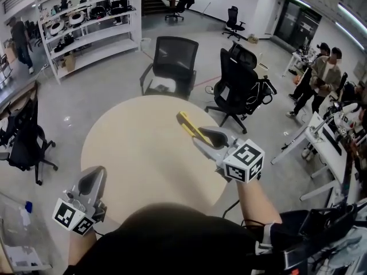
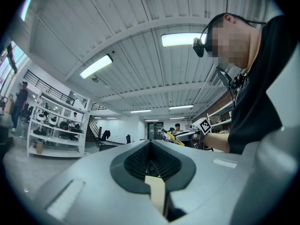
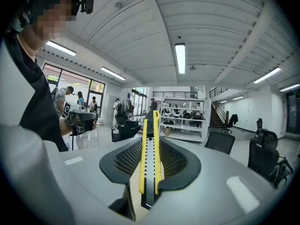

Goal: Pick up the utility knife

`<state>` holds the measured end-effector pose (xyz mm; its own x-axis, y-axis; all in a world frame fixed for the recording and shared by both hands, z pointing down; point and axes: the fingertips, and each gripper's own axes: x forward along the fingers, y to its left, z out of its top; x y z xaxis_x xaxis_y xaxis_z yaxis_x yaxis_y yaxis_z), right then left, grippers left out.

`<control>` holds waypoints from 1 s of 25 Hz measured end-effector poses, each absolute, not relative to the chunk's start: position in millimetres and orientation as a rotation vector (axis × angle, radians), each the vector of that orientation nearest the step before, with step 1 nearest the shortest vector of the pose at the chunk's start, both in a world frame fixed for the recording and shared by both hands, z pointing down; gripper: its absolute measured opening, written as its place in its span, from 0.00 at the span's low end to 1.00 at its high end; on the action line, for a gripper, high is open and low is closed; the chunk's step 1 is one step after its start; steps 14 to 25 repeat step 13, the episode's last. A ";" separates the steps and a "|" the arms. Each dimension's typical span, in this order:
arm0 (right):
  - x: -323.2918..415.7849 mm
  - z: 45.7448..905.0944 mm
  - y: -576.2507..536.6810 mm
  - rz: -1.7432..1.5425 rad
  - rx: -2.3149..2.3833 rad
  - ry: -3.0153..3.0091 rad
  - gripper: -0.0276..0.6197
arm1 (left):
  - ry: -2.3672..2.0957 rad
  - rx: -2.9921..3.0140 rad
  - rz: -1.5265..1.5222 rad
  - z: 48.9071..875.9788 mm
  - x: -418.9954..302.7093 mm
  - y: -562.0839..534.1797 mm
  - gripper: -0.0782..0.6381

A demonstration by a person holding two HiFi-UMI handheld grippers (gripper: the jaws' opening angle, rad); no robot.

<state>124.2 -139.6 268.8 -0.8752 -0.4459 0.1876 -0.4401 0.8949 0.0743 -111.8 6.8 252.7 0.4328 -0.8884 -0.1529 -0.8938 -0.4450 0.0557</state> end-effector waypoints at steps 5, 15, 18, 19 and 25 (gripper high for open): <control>122.8 270.3 -135.7 -0.046 0.672 -2.859 0.25 | 1.634 -2.631 0.249 254.0 -112.0 9.6 0.10; 123.0 264.5 -136.7 -0.051 0.666 -2.862 0.25 | 1.640 -2.627 0.250 249.4 -112.0 9.5 0.10; 123.0 264.5 -136.7 -0.051 0.666 -2.862 0.25 | 1.640 -2.627 0.250 249.4 -112.0 9.5 0.10; 123.0 264.5 -136.7 -0.051 0.666 -2.862 0.25 | 1.640 -2.627 0.250 249.4 -112.0 9.5 0.10; 123.0 264.5 -136.7 -0.051 0.666 -2.862 0.25 | 1.640 -2.627 0.250 249.4 -112.0 9.5 0.10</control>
